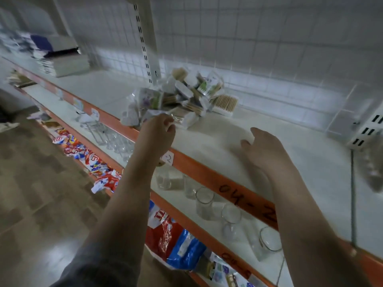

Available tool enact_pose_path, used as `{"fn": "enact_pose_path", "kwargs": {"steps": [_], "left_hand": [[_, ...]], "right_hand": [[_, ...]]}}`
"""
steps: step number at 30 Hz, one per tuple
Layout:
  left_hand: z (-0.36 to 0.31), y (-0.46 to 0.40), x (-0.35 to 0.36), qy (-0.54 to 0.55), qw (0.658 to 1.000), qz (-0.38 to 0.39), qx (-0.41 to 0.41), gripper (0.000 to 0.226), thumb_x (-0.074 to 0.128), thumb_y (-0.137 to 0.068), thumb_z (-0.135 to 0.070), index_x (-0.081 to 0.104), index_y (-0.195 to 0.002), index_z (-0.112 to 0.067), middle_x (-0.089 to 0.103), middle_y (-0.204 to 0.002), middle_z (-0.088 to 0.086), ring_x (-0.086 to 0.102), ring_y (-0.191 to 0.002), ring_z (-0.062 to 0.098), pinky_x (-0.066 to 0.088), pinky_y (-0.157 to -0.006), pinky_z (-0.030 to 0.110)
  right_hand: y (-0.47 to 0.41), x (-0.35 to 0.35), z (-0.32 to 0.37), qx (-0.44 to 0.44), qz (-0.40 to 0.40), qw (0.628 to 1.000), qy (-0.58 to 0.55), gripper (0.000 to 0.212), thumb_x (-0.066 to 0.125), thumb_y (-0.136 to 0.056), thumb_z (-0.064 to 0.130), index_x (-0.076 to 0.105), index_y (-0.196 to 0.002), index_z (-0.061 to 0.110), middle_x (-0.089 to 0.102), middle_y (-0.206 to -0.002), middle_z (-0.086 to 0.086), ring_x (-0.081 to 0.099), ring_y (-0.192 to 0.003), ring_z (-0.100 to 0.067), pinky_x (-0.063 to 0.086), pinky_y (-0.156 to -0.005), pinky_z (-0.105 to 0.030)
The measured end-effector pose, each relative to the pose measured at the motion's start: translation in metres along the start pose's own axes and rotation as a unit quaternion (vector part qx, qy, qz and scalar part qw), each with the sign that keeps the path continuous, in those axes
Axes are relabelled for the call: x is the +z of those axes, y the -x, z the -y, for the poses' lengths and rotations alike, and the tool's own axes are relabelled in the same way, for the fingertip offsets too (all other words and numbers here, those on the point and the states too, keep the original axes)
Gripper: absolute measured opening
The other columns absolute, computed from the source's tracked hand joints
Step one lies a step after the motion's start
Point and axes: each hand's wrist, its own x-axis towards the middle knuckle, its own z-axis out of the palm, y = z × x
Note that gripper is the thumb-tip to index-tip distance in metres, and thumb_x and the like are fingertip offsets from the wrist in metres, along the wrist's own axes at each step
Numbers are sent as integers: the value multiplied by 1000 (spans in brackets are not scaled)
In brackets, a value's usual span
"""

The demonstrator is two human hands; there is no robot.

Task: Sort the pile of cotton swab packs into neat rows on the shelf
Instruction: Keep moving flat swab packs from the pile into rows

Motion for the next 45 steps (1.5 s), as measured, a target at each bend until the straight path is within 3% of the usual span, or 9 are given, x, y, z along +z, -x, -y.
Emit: {"fn": "enact_pose_path", "kwargs": {"steps": [9, 13, 15, 19, 26, 33, 37, 41, 45], "left_hand": [[21, -64, 12, 13, 1000, -12, 15, 27, 53, -93, -16, 62, -118, -11, 65, -113, 4, 58, -102, 18, 37, -78, 21], [31, -94, 13, 16, 999, -11, 47, 26, 49, -91, -15, 64, -112, -10, 65, -103, 5, 59, -99, 22, 36, -78, 21], [33, -110, 13, 25, 997, -7, 66, 25, 50, -90, -14, 65, -109, -7, 65, -102, 10, 59, -99, 26, 36, -78, 21], [39, -141, 12, 33, 995, 25, 92, 26, 50, -90, -13, 64, -113, -12, 64, -113, 7, 58, -105, 22, 34, -76, 18], [51, -182, 7, 68, 985, 55, 151, 26, 50, -93, -18, 60, -117, -15, 61, -116, 1, 55, -102, 10, 33, -76, 16], [60, -205, 11, 84, 979, 62, 177, 26, 51, -94, -19, 60, -118, -16, 61, -115, 0, 56, -105, 13, 36, -79, 18], [58, -214, 11, 91, 975, 65, 191, 27, 52, -93, -19, 60, -118, -13, 62, -115, 3, 56, -108, 17, 40, -84, 21], [56, -217, 14, 79, 971, 86, 209, 28, 54, -92, -15, 60, -119, -12, 62, -118, 6, 57, -107, 19, 41, -88, 25], [50, -219, 20, 2, 963, 104, 250, 35, 59, -88, -12, 59, -122, -17, 59, -124, 5, 55, -112, 22, 41, -91, 31]], "right_hand": [[-77, 3, 40, -7, 5, 1000, 7, 43, 40, -99, 23, 39, -137, 4, 43, -141, -11, 41, -127, -27, 35, -97, -33], [-118, 9, 60, 22, -4, 1000, -20, 14, 46, -94, 22, 55, -97, 13, 60, -104, -9, 49, -80, -21, 34, -56, -26], [-134, 13, 70, 25, -18, 999, -19, 16, 46, -94, 21, 50, -82, 10, 58, -93, -11, 48, -71, -21, 29, -50, -24], [-163, 23, 85, 37, -75, 995, -59, 19, 46, -95, 23, 56, -97, 7, 59, -102, -13, 56, -104, -32, 37, -68, -30], [-208, 37, 107, 126, -143, 976, -107, 45, 51, -93, 41, 48, -119, 4, 56, -103, -7, 53, -88, -24, 33, -67, -28], [-228, 46, 115, 161, -151, 964, -150, 59, 59, -79, 60, 50, -104, 8, 65, -96, -12, 62, -94, -32, 45, -70, -31], [-225, 48, 116, 159, -179, 950, -202, 54, 66, -78, 48, 54, -106, 4, 60, -83, -4, 59, -77, -25, 48, -68, -29], [-216, 41, 116, 158, -227, 920, -276, 62, 65, -82, 30, 37, -132, 6, 46, -97, 1, 46, -83, -15, 38, -71, -25], [-198, 31, 113, 156, -245, 893, -343, 67, 67, -82, 26, 33, -137, 8, 44, -82, 9, 53, -92, -18, 49, -86, -33]]}}
